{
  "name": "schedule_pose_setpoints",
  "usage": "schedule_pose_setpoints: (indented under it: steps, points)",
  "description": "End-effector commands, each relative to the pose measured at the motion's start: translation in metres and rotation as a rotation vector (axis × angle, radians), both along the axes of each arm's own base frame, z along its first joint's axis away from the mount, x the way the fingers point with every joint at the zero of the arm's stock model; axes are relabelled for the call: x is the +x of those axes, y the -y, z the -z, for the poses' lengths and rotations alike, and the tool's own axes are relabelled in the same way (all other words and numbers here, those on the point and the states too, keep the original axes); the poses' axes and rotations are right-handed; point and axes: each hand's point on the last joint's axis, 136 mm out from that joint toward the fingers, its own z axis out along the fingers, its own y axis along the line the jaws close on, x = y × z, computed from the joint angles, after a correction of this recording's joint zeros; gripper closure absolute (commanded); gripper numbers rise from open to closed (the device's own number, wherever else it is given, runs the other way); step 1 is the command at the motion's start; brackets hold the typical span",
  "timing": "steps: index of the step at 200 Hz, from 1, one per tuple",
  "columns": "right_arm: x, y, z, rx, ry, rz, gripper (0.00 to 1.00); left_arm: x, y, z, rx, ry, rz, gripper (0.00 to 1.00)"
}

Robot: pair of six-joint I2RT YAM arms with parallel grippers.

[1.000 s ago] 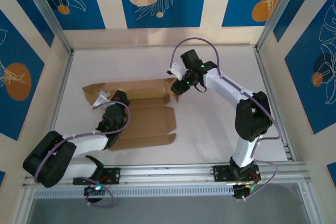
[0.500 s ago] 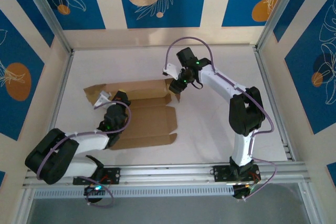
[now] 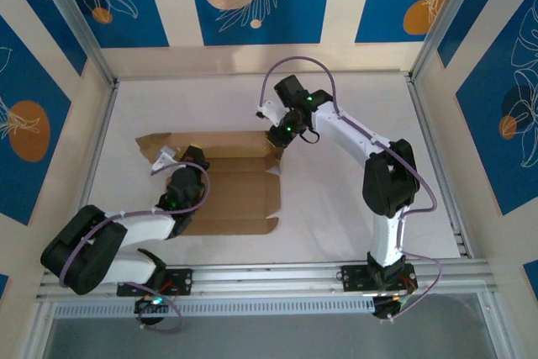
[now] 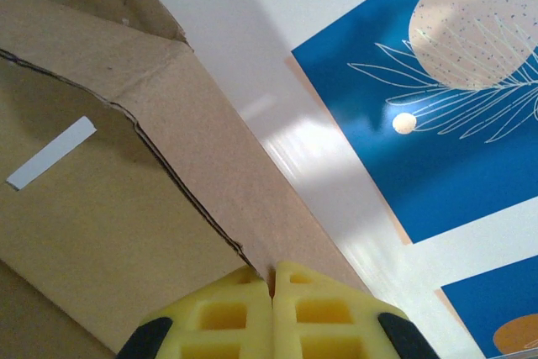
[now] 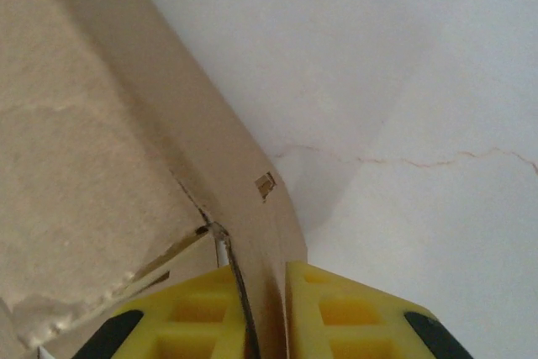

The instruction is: Fold the paper box

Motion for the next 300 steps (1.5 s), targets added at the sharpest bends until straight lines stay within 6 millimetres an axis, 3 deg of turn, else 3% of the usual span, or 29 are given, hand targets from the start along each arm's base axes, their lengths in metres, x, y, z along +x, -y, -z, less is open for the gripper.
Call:
schedule_pose_setpoints:
  steps: [1,31,62,92,114,129,144,172,184,248,270,300]
  points:
    - [0.001,-0.003,-0.01,0.046,-0.107,0.213,0.8,0.0,0.002,0.006,0.026,-0.019,0.007,1.0]
    - [0.003,-0.009,-0.022,0.225,-0.276,0.403,0.68,0.0,0.002,0.006,0.022,-0.017,0.005,1.0]
    - [-0.012,-0.01,-0.031,0.41,-0.365,0.377,0.53,-0.001,0.001,0.005,0.031,-0.02,0.003,1.0]
    - [-0.018,0.008,-0.071,0.574,-0.196,0.246,0.46,0.001,0.005,0.008,0.053,-0.039,0.019,1.0]
    - [0.0,0.041,-0.101,0.654,0.016,0.271,0.47,0.002,0.007,0.01,0.056,-0.045,0.03,1.0]
    - [0.009,0.062,-0.106,0.637,0.163,0.26,0.49,0.002,0.007,0.009,0.056,-0.047,0.03,1.0]
    - [0.012,0.072,-0.088,0.501,0.274,0.164,0.51,0.002,0.006,0.009,0.059,-0.052,0.031,1.0]
    - [0.014,0.09,-0.025,0.183,0.366,-0.036,0.56,0.004,0.007,0.005,0.06,-0.05,0.035,1.0]
    - [0.013,0.092,-0.01,0.129,0.394,-0.106,0.57,0.004,0.008,0.004,0.062,-0.049,0.042,1.0]
    - [-0.017,0.037,0.031,0.147,0.391,-0.444,0.56,0.006,0.011,0.009,0.061,-0.065,0.058,1.0]
    - [-0.027,0.016,0.03,0.164,0.408,-0.507,0.57,0.007,0.011,0.01,0.055,-0.065,0.058,1.0]
    - [-0.035,0.003,0.026,0.141,0.455,-0.564,0.58,0.006,0.011,0.013,0.049,-0.07,0.058,1.0]
